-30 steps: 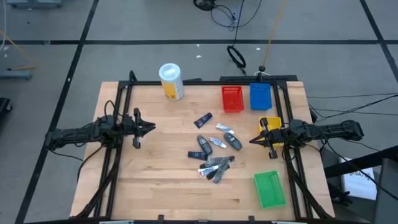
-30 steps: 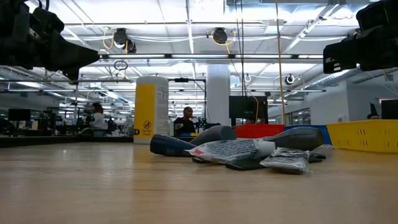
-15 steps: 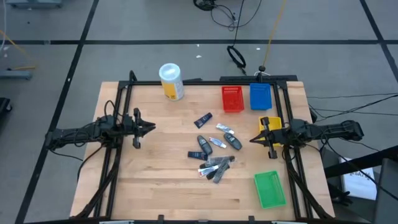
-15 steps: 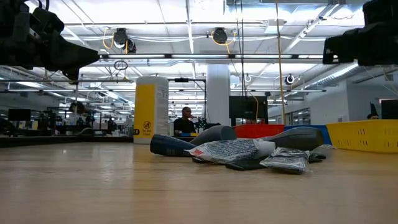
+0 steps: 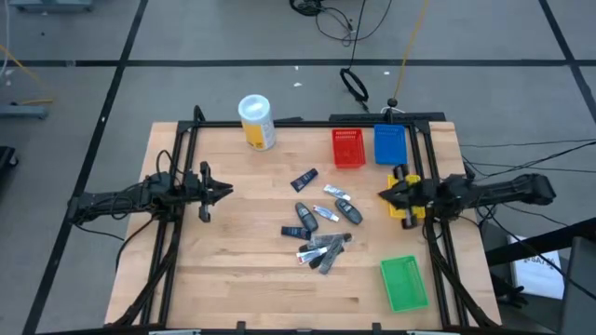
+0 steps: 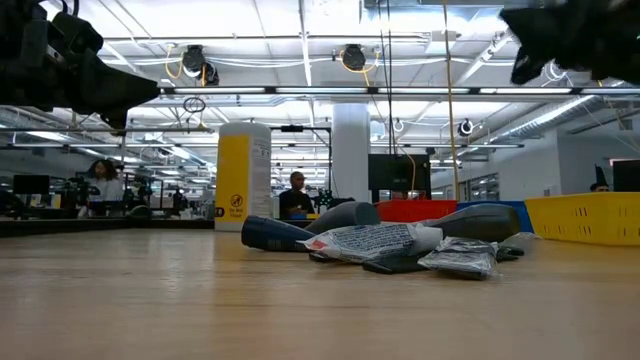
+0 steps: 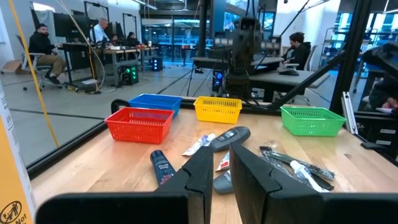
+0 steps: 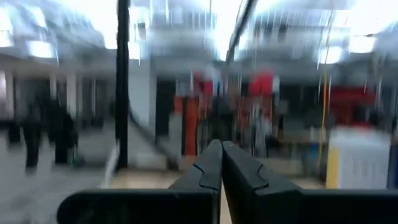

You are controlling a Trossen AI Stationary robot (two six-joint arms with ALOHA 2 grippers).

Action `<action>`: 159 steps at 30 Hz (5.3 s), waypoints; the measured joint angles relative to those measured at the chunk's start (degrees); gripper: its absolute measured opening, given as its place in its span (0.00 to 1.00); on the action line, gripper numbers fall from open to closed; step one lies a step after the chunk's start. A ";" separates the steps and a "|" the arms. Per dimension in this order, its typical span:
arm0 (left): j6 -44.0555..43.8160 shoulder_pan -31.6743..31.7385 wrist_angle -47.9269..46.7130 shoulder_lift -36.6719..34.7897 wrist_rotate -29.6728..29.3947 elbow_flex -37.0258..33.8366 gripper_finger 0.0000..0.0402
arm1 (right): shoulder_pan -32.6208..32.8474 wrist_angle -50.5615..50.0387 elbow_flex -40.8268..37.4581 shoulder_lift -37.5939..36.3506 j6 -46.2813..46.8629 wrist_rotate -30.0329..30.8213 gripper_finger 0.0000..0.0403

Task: Pick & Place Travel size toiletries
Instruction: Put the gray deodorant into the red bin, then put the white toothpaste into the blue bin

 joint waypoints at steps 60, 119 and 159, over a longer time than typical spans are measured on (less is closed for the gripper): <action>0.00 -0.02 -0.01 0.00 -0.33 0.01 0.13 | -29.45 -58.86 42.13 49.55 38.17 8.30 0.48; 0.00 -0.01 0.00 -0.02 4.55 0.01 0.13 | -34.97 -43.45 42.09 65.67 31.54 15.84 0.55; 0.00 -0.02 0.00 -0.02 4.48 0.00 0.13 | -9.85 -49.36 36.07 61.54 18.36 16.78 0.56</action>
